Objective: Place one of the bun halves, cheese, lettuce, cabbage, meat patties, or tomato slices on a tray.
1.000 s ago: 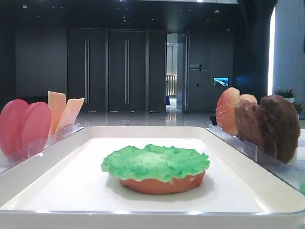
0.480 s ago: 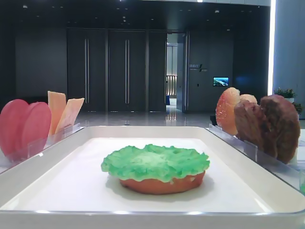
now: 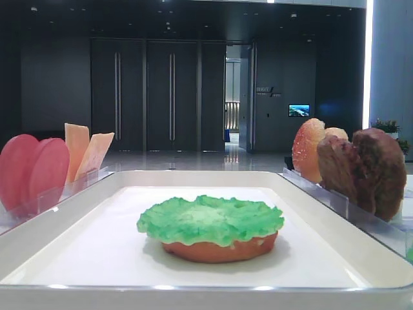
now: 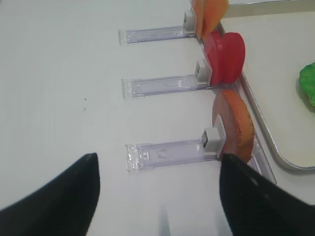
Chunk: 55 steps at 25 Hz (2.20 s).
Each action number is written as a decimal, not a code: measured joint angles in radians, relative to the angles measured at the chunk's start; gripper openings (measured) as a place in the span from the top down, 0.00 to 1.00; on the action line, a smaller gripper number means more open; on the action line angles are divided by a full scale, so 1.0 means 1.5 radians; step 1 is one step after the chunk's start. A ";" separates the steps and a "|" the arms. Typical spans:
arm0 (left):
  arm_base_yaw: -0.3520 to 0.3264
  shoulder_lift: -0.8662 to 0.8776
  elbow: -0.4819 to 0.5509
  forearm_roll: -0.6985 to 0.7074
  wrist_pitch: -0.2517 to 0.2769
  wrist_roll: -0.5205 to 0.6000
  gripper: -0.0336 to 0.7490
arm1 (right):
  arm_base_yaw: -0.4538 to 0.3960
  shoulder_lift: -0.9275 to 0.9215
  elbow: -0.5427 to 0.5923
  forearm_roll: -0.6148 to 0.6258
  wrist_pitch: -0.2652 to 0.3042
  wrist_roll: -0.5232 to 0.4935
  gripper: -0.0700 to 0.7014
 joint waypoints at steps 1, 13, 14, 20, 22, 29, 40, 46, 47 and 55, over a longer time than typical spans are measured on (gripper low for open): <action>0.000 0.000 0.000 0.000 0.000 0.000 0.22 | 0.000 -0.004 0.000 0.003 0.000 -0.001 0.23; 0.000 0.000 0.000 0.000 0.000 0.000 0.22 | 0.000 -0.158 0.002 0.025 0.000 -0.006 0.23; 0.000 0.000 0.000 0.000 0.000 0.000 0.22 | 0.000 -0.177 0.006 0.036 0.000 -0.014 0.23; 0.000 0.000 0.000 0.000 0.000 0.000 0.22 | 0.000 -0.287 0.110 0.068 0.001 -0.033 0.23; 0.000 0.000 0.000 0.000 0.000 0.000 0.22 | 0.000 -0.330 0.156 0.067 0.001 -0.036 0.23; 0.000 0.000 0.000 0.000 0.000 0.000 0.22 | 0.000 -0.513 0.280 0.060 0.001 -0.039 0.23; 0.000 0.000 0.000 0.000 0.000 0.000 0.22 | 0.000 -0.728 0.413 0.057 0.002 -0.040 0.23; 0.000 0.000 0.000 0.000 0.000 0.000 0.22 | 0.000 -0.835 0.461 0.056 0.000 -0.041 0.23; 0.000 0.000 0.000 0.000 0.000 0.000 0.22 | 0.000 -0.856 0.461 0.056 -0.004 -0.041 0.23; 0.000 0.000 0.000 0.000 0.000 0.000 0.22 | 0.000 -0.950 0.464 0.054 -0.024 -0.074 0.23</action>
